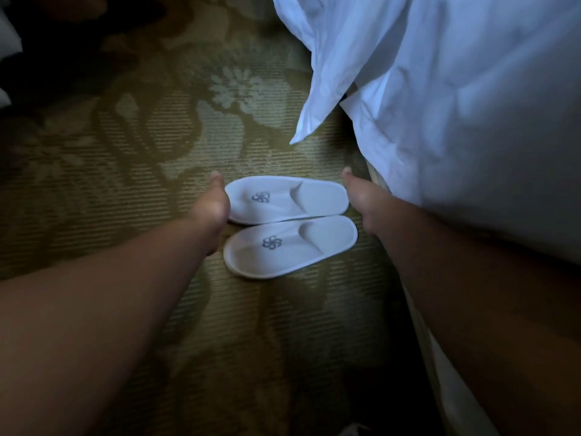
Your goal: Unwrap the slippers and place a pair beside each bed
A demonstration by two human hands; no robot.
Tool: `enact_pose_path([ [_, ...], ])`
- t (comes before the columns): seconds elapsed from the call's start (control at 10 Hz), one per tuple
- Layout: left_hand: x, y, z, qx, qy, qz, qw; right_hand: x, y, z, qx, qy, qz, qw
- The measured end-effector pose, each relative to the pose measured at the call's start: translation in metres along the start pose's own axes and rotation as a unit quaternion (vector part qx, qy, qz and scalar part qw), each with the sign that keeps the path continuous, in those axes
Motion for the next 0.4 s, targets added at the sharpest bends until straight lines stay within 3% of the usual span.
enact_pose_path([
  [0.1, -0.027, 0.008, 0.065, 0.005, -0.008, -0.024, 1.000, 0.023, 0.009, 0.045, -0.014, -0.004, 0.001, 1.000],
  [0.2, -0.055, 0.036, 0.124, 0.014, 0.047, -0.061, 0.997, 0.033, 0.015, 0.106, -0.047, -0.016, 0.015, 0.999],
  [0.4, -0.015, 0.093, 0.240, 0.085, 0.126, -0.142, 0.978, -0.012, 0.051, 0.233, -0.121, 0.021, -0.035, 0.992],
])
Point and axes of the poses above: each hand's wrist, its own z-axis away from the middle knuckle, its own y-axis out of the back of the hand, x = y × z, the point moved 7 cm from there along -z, towards the middle knuckle
